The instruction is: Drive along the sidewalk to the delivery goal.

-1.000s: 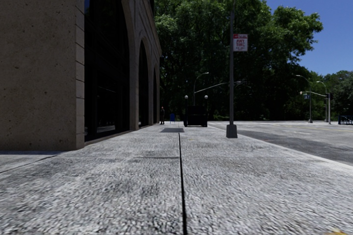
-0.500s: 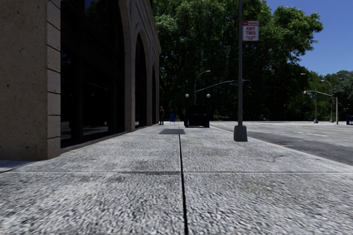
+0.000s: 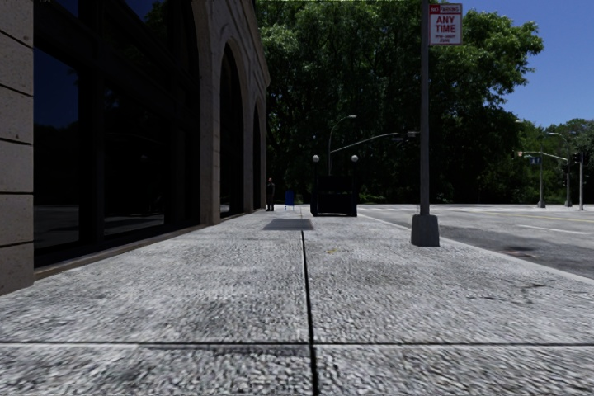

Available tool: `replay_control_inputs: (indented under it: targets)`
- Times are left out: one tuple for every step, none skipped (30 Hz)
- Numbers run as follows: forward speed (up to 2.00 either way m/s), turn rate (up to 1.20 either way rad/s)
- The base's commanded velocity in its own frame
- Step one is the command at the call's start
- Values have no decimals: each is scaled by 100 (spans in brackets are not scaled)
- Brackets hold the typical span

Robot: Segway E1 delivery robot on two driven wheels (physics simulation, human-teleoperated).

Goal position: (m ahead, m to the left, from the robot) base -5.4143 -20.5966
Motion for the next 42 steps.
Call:
replay_control_inputs:
  targets:
    - [200,0]
    - [200,0]
    - [200,0]
    - [200,0]
    - [200,0]
    - [200,0]
    - [200,0]
    - [200,0]
    - [200,0]
    - [200,0]
    - [200,0]
    - [200,0]
    - [200,0]
    - [200,0]
    - [200,0]
    - [200,0]
    - [200,0]
    - [200,0]
    - [200,0]
    - [200,0]
    - [200,0]
    - [200,0]
    - [200,0]
    - [200,0]
    - [200,0]
    - [200,0]
    - [200,0]
    - [200,0]
    - [200,0]
    - [200,0]
    - [200,0]
    - [200,0]
    - [200,0]
    - [200,0]
    - [200,0]
    - [200,0]
    - [200,0]
    - [200,0]
    - [200,0]
    - [200,0]
    - [200,-6]
    - [200,-11]
